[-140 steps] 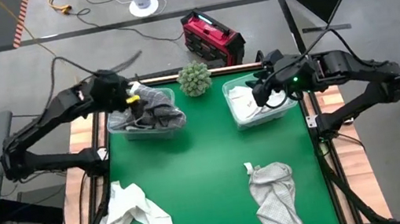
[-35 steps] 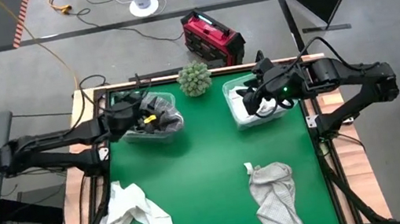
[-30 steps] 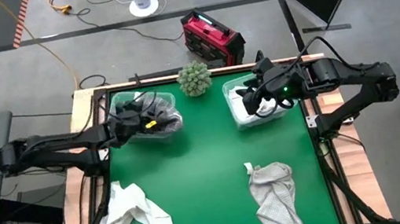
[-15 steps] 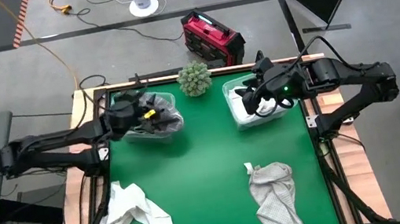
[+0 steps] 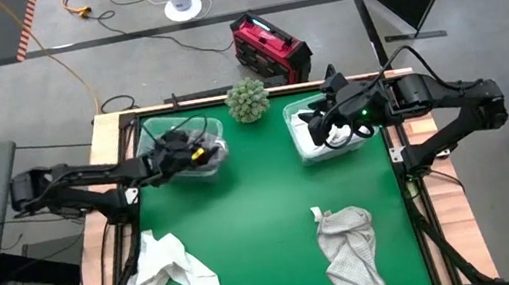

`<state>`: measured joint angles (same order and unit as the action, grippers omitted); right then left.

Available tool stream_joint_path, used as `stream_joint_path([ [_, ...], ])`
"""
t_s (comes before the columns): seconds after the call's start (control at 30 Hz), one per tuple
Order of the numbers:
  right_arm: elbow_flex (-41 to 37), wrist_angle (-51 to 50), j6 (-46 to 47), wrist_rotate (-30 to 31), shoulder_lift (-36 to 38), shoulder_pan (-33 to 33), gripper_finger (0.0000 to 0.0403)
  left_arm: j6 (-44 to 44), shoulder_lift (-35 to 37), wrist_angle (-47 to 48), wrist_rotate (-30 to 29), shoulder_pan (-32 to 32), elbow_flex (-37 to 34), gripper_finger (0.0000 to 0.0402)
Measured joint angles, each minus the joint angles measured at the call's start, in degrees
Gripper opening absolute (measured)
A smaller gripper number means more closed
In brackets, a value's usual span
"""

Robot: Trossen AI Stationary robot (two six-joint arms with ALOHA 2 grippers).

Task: Sort towels by color in basket
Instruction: Put the black pattern towel into the right transparent bin

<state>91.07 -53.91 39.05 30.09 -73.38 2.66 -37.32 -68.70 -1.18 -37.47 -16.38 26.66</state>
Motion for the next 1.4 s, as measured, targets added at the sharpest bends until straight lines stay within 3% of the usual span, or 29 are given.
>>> stream_joint_path([
  [0.07,0.0,-0.02,0.0,-0.02,0.0,0.0,0.0227,0.7,0.84,2.3,-0.06,0.04,1.5,0.0238],
  [0.17,0.0,-0.02,0.0,-0.02,0.0,0.0,0.0227,10.49,3.33,4.86,-1.09,0.56,5.57,0.0238],
  [0.4,0.0,-0.04,0.0,-0.02,0.0,0.0,0.0227,31.01,4.87,11.48,-13.06,1.4,15.44,0.0215],
  [0.53,0.0,0.0,0.24,-0.04,0.0,-0.07,0.0227,38.7,0.3,12.4,-14.91,0.84,15.21,0.02],
  [0.8,0.0,0.76,1.53,-0.11,0.02,0.0,0.0227,45.19,-15.23,12.92,-17.2,0.64,14.33,0.0185],
  [0.97,0.02,0.76,1.5,-0.13,0.02,-0.05,0.0227,49.37,-18.34,13.19,-26.35,3.01,14.26,0.0184],
  [1.1,0.02,0.74,1.22,-0.13,0.02,-0.07,0.0227,52.57,-13.86,14.56,-33.78,4.73,14.31,0.0184],
  [1.4,0.02,0.61,1.03,-0.11,0.02,-0.13,0.0227,53.96,1.56,18.61,-32.3,4.79,20.6,0.0184],
])
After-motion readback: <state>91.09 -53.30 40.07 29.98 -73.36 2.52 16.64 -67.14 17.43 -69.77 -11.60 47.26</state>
